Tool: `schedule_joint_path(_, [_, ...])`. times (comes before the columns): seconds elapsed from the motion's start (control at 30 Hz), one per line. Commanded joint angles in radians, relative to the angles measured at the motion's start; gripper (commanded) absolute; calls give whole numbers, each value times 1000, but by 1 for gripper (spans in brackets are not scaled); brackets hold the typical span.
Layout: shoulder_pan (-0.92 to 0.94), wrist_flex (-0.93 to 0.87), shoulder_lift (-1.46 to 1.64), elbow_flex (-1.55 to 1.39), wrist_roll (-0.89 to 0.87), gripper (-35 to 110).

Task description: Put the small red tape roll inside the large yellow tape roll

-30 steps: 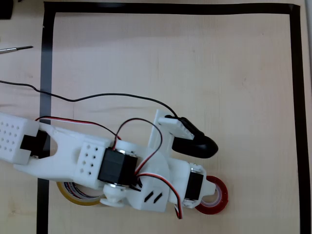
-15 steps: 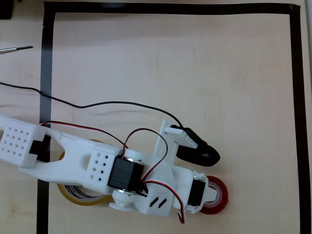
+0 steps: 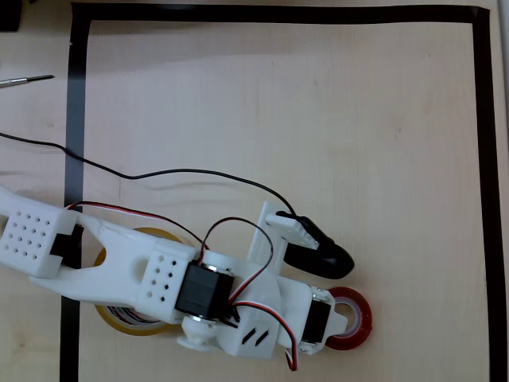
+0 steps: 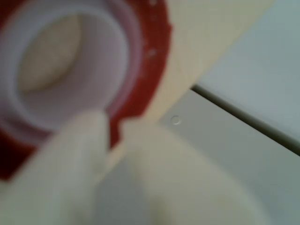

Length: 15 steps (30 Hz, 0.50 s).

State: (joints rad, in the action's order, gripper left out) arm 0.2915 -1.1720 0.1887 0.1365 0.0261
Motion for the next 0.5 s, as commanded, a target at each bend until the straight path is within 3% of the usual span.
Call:
schedule_joint_path(0.0, [8, -54, 55, 95, 5, 0])
schedule_joint_path(0.47, [9, -339, 118, 104, -8, 0])
